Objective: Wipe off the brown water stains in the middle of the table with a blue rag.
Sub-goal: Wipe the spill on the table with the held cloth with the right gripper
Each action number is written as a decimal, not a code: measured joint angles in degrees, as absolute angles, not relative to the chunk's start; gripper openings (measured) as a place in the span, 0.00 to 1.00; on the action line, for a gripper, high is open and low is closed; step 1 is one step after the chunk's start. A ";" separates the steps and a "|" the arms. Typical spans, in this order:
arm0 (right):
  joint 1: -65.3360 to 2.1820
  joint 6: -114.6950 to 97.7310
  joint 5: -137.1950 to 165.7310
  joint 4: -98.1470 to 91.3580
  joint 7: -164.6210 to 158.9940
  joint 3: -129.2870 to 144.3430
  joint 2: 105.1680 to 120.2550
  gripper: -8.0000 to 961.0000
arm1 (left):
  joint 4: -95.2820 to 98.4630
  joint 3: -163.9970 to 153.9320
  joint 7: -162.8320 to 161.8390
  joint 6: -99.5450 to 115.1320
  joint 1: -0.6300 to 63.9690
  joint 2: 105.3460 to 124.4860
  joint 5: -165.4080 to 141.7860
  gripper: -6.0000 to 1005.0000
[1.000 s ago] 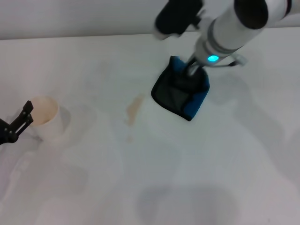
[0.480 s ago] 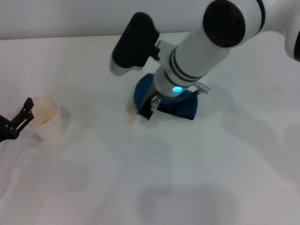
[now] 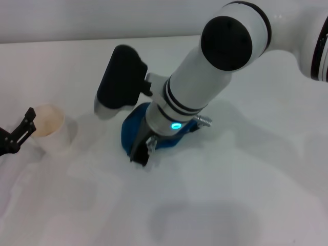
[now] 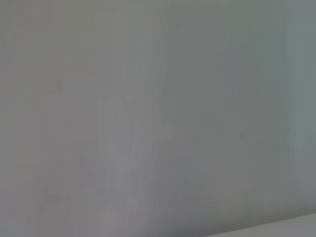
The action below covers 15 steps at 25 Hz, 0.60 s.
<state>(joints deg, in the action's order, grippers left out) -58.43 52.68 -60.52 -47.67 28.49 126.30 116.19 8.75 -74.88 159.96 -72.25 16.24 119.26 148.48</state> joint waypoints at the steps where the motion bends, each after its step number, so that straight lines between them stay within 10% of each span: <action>1: -58.43 53.31 -61.38 -47.92 29.36 126.55 116.19 0.03 | 8.74 -74.90 159.96 -72.25 16.19 119.27 148.47 0.88; 15: -58.30 68.95 -65.63 -51.80 35.39 128.82 116.19 0.03 | 8.70 -75.22 159.96 -72.44 15.92 119.27 148.37 0.88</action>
